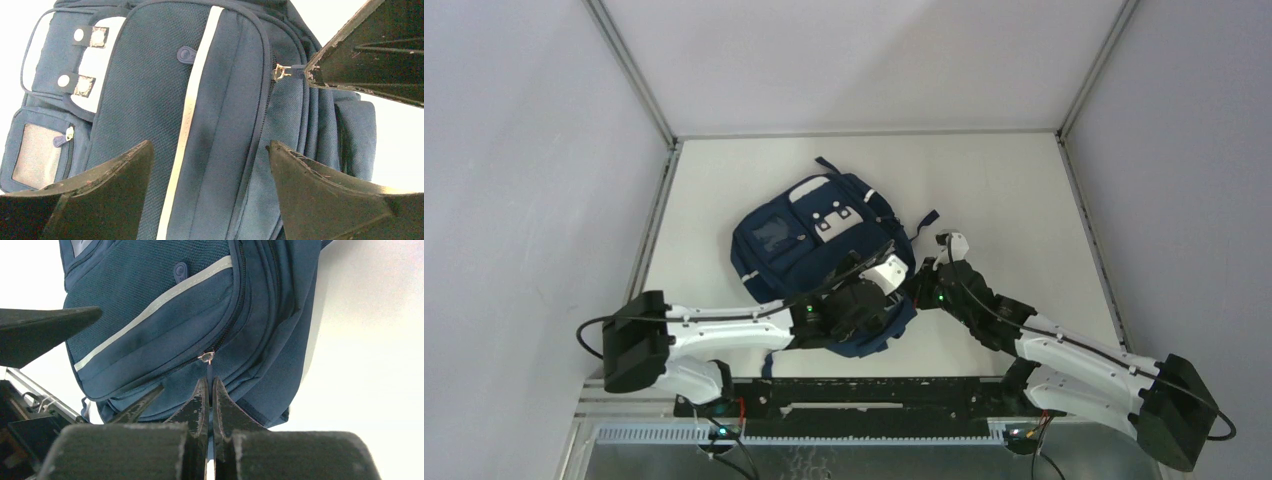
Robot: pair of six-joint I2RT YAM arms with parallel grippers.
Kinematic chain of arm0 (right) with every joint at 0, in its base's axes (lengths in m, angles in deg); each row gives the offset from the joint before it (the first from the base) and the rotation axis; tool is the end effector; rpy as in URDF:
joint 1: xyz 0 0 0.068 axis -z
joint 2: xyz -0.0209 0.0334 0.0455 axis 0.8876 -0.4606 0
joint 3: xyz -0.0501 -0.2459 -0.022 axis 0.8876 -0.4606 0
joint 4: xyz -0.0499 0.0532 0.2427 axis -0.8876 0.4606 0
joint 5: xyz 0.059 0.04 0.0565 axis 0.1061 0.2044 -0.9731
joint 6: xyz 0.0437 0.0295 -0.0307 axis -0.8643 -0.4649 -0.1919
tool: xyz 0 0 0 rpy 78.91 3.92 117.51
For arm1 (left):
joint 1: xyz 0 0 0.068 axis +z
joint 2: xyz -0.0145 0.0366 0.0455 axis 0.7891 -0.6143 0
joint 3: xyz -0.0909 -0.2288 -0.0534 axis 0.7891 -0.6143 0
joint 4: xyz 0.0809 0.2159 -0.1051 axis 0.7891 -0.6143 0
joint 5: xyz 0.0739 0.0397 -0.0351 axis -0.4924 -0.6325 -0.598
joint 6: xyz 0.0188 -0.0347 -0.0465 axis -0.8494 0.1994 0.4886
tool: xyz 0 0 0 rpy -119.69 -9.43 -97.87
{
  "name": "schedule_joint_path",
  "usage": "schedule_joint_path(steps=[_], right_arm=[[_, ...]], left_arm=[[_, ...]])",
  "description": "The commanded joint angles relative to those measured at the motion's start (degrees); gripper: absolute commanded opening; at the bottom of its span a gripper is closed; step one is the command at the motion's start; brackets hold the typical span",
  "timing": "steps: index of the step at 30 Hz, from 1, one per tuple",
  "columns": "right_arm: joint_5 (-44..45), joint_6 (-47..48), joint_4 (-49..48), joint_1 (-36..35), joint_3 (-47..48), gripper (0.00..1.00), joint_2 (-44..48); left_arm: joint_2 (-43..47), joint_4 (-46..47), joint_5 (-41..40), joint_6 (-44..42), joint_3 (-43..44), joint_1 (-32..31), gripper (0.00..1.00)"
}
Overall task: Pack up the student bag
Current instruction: Zip the student bag at the center of the board.
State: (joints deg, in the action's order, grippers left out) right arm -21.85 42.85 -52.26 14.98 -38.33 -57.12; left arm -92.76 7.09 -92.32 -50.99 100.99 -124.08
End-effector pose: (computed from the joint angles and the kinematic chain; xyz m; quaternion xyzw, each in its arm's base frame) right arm 0.1503 0.1508 0.1980 -0.0383 0.8616 0.2651 0.4311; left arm 0.1196 -0.2732 0.2126 0.3544 0.7813 -0.0083 0.5137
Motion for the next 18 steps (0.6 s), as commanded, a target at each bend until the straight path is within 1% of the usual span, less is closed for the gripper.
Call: schedule_joint_path(steps=[1, 5, 6, 7, 8, 9, 11, 13, 14, 15, 18], right_arm=[[0.84, 1.32, 0.19, 0.75, 0.38, 0.0, 1.87], [0.7, 1.25, 0.34, 0.75, 0.37, 0.0, 1.96], [0.59, 1.16, 0.48, 0.73, 0.37, 0.0, 1.96], [0.56, 1.14, 0.72, 0.75, 0.37, 0.0, 1.96], [0.5, 1.15, 0.98, 0.7, 0.37, 0.0, 1.92], [0.49, 1.09, 1.1, 0.64, 0.23, 0.0, 1.98], [0.58, 1.1, 1.23, 0.66, -0.16, 0.0, 2.01], [0.12, 2.19, 0.68, 0.78, -0.25, 0.0, 1.41], [-0.58, 3.1, 0.6, 1.17, -0.01, 0.0, 0.72], [-0.98, 3.72, 1.22, 1.78, 0.42, 0.0, -0.23], [-0.81, 4.9, 1.68, 3.45, 0.63, 0.0, -1.36]], left_arm=[[-3.89, 0.92, -1.22, 0.93, 4.02, 0.09, 0.88], [-6.98, 0.69, -3.19, 1.83, 5.35, 0.09, 0.86], [-7.52, 0.7, -4.09, 2.21, 5.53, 0.09, 0.85], [-8.05, 0.87, -5.26, 2.76, 5.51, 0.09, 0.81], [-8.24, 0.95, -6.61, 3.12, 5.48, 0.09, 0.76], [-8.29, 0.85, -7.71, 3.33, 5.42, 0.09, 0.67], [-7.86, 0.31, -8.54, 3.42, 5.43, 0.14, 0.44], [-6.81, -0.21, -7.57, 3.57, 5.07, 0.18, 0.17], [-6.08, -0.99, -6.59, 3.89, 5.11, 0.18, 0.05], [-5.27, -1.92, -5.6, 4.49, 5.26, 0.18, 0.01], [-1.79, -3.01, -1.54, 5.72, 4.08, 0.18, 0.0]])
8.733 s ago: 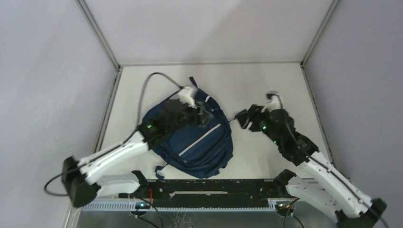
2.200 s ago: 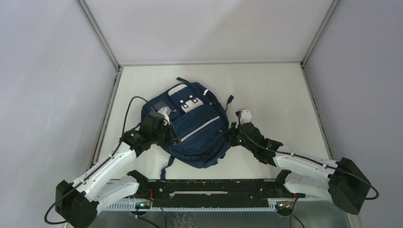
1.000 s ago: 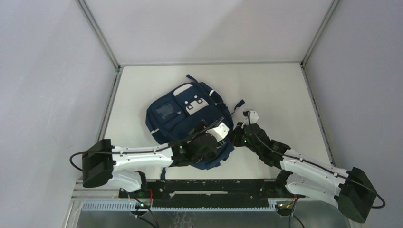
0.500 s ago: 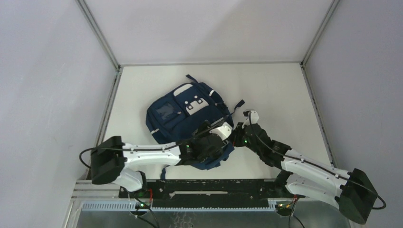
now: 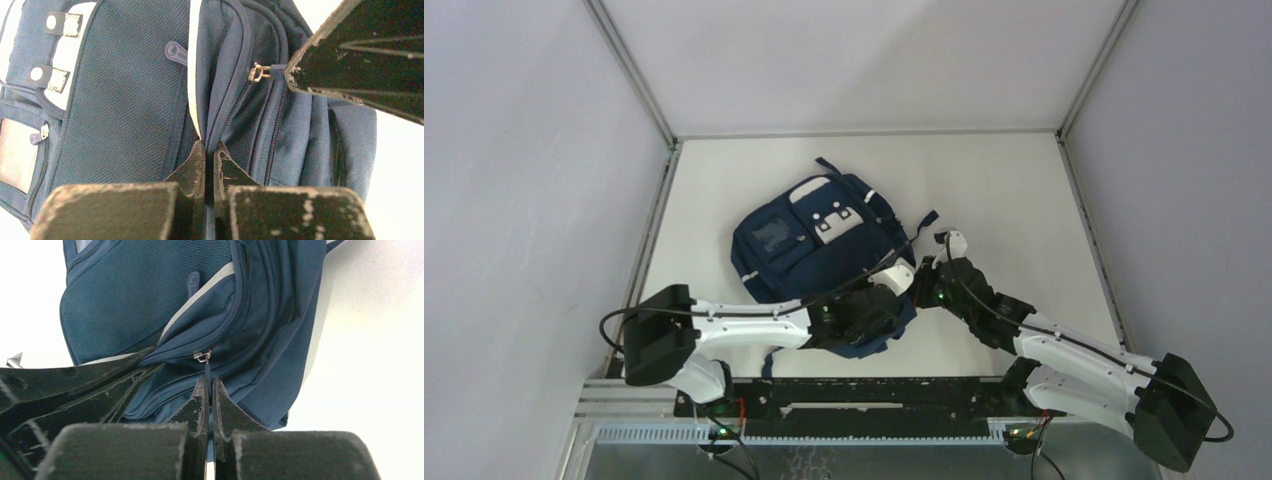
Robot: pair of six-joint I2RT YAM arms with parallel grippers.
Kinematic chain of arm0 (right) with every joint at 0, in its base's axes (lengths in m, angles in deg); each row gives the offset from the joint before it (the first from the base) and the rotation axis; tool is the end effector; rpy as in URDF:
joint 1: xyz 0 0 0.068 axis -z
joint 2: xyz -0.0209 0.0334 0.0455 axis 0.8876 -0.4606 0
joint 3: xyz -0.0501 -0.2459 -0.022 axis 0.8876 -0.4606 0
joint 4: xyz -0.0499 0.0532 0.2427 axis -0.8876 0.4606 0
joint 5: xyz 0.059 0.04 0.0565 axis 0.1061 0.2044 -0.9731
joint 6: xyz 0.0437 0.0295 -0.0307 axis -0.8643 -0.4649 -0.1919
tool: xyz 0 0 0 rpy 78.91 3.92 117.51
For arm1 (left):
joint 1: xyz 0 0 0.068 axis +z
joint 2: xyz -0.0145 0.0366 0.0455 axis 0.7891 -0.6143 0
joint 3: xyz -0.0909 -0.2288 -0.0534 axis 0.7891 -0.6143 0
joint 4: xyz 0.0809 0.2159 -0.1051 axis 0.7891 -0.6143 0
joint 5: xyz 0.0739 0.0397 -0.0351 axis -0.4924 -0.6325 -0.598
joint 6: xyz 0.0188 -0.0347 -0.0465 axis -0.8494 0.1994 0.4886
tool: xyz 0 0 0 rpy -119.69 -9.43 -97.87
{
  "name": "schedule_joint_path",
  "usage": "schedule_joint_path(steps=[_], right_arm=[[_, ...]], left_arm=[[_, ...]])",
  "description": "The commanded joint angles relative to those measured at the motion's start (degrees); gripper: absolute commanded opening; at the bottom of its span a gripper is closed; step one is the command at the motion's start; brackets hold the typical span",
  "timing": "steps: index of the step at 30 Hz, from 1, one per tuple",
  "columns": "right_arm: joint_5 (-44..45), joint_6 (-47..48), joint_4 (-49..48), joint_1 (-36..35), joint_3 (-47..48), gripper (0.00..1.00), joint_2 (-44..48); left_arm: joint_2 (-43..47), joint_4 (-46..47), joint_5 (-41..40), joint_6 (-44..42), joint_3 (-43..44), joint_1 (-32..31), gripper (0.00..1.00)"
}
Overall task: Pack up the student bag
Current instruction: Zip the student bag at the center of the board.
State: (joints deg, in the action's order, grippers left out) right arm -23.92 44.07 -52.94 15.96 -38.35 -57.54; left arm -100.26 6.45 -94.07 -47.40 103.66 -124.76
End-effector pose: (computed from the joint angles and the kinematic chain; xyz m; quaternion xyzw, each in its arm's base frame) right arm 0.1527 0.1505 0.1975 -0.0490 0.8610 0.2704 0.4280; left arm 0.1225 -0.2907 0.1894 0.3496 0.7967 0.0153 0.4928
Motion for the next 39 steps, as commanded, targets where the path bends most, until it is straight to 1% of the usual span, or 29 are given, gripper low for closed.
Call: schedule_joint_path(steps=[1, 6, 9, 12, 15, 19, 22, 25, 28, 32, 39], right_arm=[[1.75, 4.26, 2.28, 3.01, 0.71, 0.0, -1.13], [4.09, 7.93, 3.81, 6.23, 1.39, 0.0, -0.27], [5.26, 9.73, 3.95, 7.43, 1.7, 0.0, 0.18], [4.51, 11.43, 2.35, 8.91, 2.34, 0.0, -0.84], [3.13, 13.29, -2.08, 9.43, 2.42, 0.0, -2.2], [1.38, 15.8, -10.54, 9.84, 2.43, 0.0, -6.35], [-0.83, 15.85, -15.96, 10.83, 2.5, 0.0, -9.24], [-2.72, 15.44, -17.43, 11.18, 3.03, 0.0, -10.69], [-3.6, 15.55, -17.55, 11.19, 3.07, 0.0, -10.81], [-4.27, 16.19, -16.43, 11.23, 3.03, 0.0, -9.61], [-7.24, 17.41, -14.87, 11.19, 2.15, 0.0, -6.94]], left_arm=[[7.22, -2.61, 1.53, 2.49, 0.76, 0.86, 0.0], [15.03, -3.42, 7.64, 4.11, -3.57, 0.86, 0.0], [21.15, -4.06, 13.99, 4.05, -6.47, 0.84, 0.0], [27.4, -3.45, 21.23, 3.2, -10.27, 0.77, 0.0], [34.57, -2.1, 25.74, 2.41, -14.93, 0.77, 0.0], [43.9, -1.35, 27.66, 2.17, -19.2, 0.77, 0.0], [48.88, -1.97, 27.73, 1.76, -21.17, 0.77, 0.0], [50.6, -2.95, 26.73, 2.08, -22.09, 0.77, 0.0], [50.16, -2.97, 27.26, 2.69, -22.2, 0.74, 0.0], [48.85, -2.04, 27.5, 1.41, -22.75, 0.77, 0.0], [49.33, 0.58, 27.96, 0.25, -23.48, 0.72, 0.0]])
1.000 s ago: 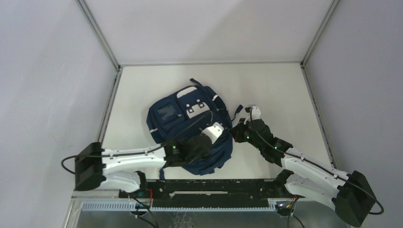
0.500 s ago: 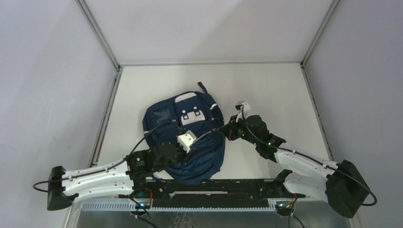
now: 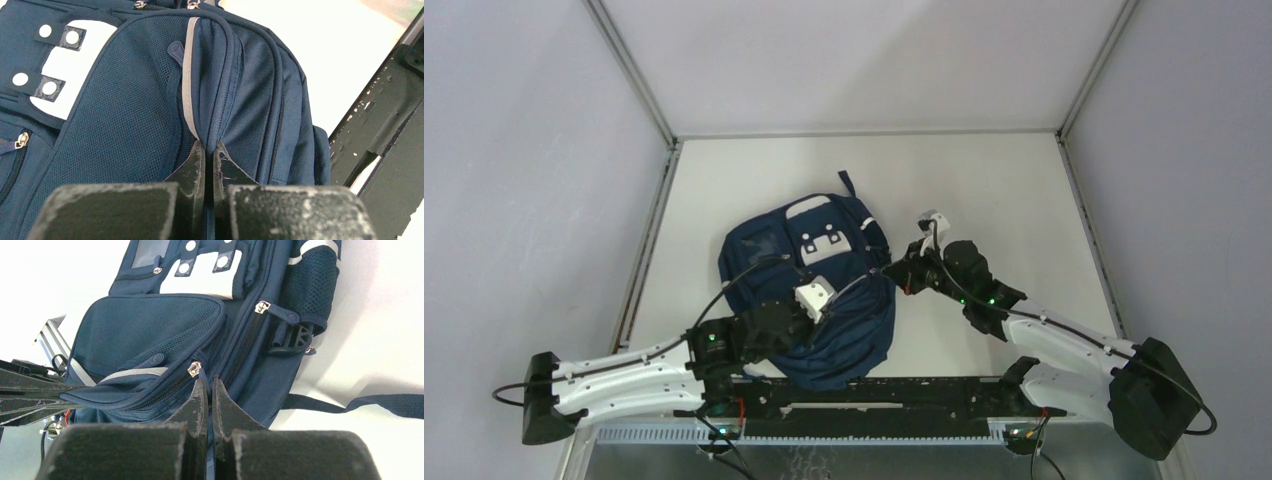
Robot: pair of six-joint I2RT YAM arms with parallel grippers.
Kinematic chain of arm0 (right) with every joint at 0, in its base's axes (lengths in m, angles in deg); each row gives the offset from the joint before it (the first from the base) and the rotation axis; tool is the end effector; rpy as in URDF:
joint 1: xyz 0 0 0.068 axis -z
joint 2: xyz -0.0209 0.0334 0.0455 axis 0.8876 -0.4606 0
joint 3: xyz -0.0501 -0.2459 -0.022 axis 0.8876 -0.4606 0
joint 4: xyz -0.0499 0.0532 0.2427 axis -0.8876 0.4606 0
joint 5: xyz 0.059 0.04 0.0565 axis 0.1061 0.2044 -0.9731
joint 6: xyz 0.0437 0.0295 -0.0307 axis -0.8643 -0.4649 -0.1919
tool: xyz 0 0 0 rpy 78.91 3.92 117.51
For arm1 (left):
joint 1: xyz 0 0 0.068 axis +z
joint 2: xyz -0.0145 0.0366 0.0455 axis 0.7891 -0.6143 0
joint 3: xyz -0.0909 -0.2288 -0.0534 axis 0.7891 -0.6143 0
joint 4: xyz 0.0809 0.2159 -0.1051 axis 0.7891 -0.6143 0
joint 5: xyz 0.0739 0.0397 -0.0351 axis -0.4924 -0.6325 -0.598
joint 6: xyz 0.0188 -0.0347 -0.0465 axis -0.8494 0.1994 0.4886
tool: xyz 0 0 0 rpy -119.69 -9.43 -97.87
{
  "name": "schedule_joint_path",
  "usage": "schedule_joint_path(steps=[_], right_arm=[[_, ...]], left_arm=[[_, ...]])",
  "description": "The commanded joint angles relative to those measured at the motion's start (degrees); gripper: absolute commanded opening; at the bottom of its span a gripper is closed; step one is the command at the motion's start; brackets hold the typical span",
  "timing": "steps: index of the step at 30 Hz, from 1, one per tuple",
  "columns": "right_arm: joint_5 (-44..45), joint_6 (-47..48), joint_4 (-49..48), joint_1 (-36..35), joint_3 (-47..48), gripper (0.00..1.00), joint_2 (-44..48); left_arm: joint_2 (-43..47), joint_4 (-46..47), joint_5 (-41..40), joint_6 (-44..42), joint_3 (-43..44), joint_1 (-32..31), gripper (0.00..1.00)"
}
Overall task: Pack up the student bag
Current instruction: Zip the student bag at the center of the board.
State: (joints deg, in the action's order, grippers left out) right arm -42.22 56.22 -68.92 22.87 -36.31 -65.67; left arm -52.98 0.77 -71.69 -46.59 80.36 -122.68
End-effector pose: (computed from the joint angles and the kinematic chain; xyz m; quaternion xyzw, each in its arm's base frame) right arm 0.1841 0.1618 0.2100 -0.1661 0.7996 0.3485 0.4599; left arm 0.0756 -0.1692 0.2283 0.3589 0.7561 -0.2235 0.4996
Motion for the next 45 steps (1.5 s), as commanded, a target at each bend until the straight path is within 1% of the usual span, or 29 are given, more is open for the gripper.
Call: schedule_joint_path(steps=[1, 6, 12, 18, 22, 25, 27, 29, 32, 34, 37, 38, 39, 41, 42, 43, 45], right_arm=[[11.02, 5.09, 1.25, 4.29, 0.12, 0.0, 1.19], [10.23, 4.66, 0.74, 4.28, -0.76, 0.0, 1.65], [9.82, 4.64, 1.03, 4.2, -1.32, 0.0, 3.2], [9.72, 4.53, 0.32, 4.2, -1.38, 0.0, 2.06], [6.47, 4.96, -2.45, 4.2, -1.37, 0.0, -1.32], [4.76, 4.0, -7.47, 4.11, -1.38, 0.0, -6.91], [4.28, 3.4, -12.59, 3.95, -1.06, 0.0, -11.68], [5.74, 2.48, -15.08, 4.27, 0.23, 0.0, -15.79], [5.42, 0.25, -18.89, 5.27, 1.34, 0.0, -19.73], [4.76, -0.33, -19.47, 5.34, 2.55, 0.0, -21.3], [4.0, -0.38, -18.49, 5.27, 2.67, 0.0, -20.45], [3.87, -0.35, -17.55, 5.19, 2.67, 0.0, -19.54], [3.71, -0.27, -16.45, 5.12, 2.67, 0.0, -18.87], [3.51, 0.31, -14.73, 4.6, 2.67, 0.0, -17.79], [3.61, 0.65, -14.06, 4.18, 2.67, 0.0, -17.42], [3.86, 1.04, -13.41, 3.59, 2.67, 0.0, -17.1], [5.01, 1.79, -12.34, 2.28, 2.67, 0.0, -16.5]], left_arm=[[2.41, 6.72, 6.4, -1.33, -0.44, -1.31, 0.0], [4.51, 7.34, 7.73, -2.76, -1.48, -1.31, 0.0], [6.65, 7.65, 8.06, -1.33, -3.61, -1.32, 0.0], [7.48, 6.68, 8.08, -0.01, -4.17, -1.38, 0.0], [8.78, 5.11, 10.1, 1.75, -4.53, -1.4, 0.0], [9.98, 4.68, 11.44, 2.47, -4.98, -1.55, 0.0], [9.79, 4.24, 11.84, 1.69, -4.18, -1.93, 0.0], [9.01, 3.55, 12.05, 0.24, -2.7, -2.37, 0.0], [7.94, 3.9, 12.88, -1.51, -2.03, -2.65, 0.0], [7.56, 4.18, 12.76, -1.88, -1.94, -2.78, 0.0], [8.05, 4.43, 11.22, -2.15, -1.92, -2.75, 0.0], [8.34, 4.57, 10.1, -2.13, -1.93, -2.78, 0.04], [8.5, 4.76, 8.96, -2.2, -1.81, -2.78, 0.16], [8.72, 5.03, 6.9, -2.73, -1.2, -2.8, 0.47], [8.62, 4.92, 5.47, -3.05, -0.62, -2.8, 0.58], [8.35, 4.93, 3.89, -3.46, 0.09, -2.79, 0.64], [7.79, 4.91, 1.66, -4.62, 1.46, -2.79, 0.69]])
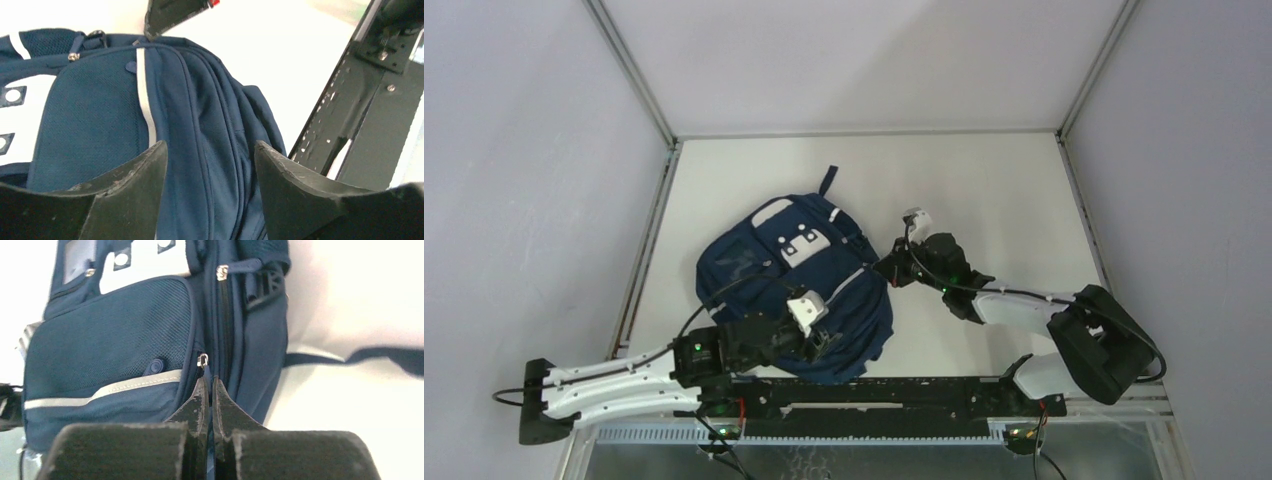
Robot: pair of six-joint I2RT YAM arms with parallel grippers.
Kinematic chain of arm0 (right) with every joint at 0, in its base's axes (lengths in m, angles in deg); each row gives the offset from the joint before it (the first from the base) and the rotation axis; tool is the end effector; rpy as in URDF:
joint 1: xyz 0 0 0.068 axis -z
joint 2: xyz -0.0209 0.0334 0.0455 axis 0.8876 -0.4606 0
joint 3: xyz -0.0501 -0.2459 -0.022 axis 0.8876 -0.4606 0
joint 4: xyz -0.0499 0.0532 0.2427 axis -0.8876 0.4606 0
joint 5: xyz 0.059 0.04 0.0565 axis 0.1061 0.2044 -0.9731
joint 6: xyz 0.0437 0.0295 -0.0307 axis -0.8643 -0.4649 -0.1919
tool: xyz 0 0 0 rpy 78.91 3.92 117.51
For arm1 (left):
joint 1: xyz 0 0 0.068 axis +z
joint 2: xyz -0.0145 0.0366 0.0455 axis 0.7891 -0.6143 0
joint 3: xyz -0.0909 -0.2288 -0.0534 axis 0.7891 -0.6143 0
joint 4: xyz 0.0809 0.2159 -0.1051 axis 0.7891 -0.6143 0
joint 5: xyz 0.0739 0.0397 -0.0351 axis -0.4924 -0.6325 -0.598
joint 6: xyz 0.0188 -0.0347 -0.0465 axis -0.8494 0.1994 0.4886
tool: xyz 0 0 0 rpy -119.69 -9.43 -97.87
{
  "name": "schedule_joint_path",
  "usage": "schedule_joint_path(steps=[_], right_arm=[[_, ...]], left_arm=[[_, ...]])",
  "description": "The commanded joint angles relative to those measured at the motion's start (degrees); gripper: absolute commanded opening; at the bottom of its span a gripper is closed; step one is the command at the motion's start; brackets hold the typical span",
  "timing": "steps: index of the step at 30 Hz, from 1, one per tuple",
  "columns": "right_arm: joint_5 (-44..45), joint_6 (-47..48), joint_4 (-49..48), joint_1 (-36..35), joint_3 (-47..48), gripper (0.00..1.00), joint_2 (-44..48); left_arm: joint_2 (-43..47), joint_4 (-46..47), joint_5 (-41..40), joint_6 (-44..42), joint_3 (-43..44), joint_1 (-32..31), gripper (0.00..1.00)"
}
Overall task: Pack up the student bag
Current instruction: Zip the student bag at the center of the board.
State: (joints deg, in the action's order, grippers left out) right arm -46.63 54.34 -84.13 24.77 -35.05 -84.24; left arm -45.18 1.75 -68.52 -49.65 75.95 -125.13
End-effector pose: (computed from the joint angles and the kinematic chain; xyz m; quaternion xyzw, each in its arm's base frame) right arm 0.2178 0.1820 0.1675 -0.1607 0.8096 0.3675 0.4286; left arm 0.0612 -0.1575 0.2241 0.3935 0.7179 -0.2622 0.5109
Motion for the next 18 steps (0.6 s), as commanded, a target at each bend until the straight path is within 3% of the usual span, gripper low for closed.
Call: schedule_joint_path(steps=[1, 7, 12, 18], right_arm=[[9.96, 3.84, 3.25, -0.23, 1.32, 0.0, 2.35], [10.71, 3.37, 3.55, -1.43, 0.02, 0.0, 4.6], [11.09, 3.44, 4.01, -1.77, -0.07, 0.0, 4.93], [11.05, 3.17, 3.84, -2.26, -0.45, 0.0, 6.35]], left_arm=[[-0.33, 4.05, -1.96, -2.05, 6.6, -0.31, 0.7], [-2.56, 7.52, -4.51, -2.33, 9.86, -0.35, 0.75], [-7.49, 11.53, -11.23, 2.94, 10.51, -0.34, 0.87], [-15.25, 4.95, -19.73, 10.94, 17.81, -0.33, 0.83]])
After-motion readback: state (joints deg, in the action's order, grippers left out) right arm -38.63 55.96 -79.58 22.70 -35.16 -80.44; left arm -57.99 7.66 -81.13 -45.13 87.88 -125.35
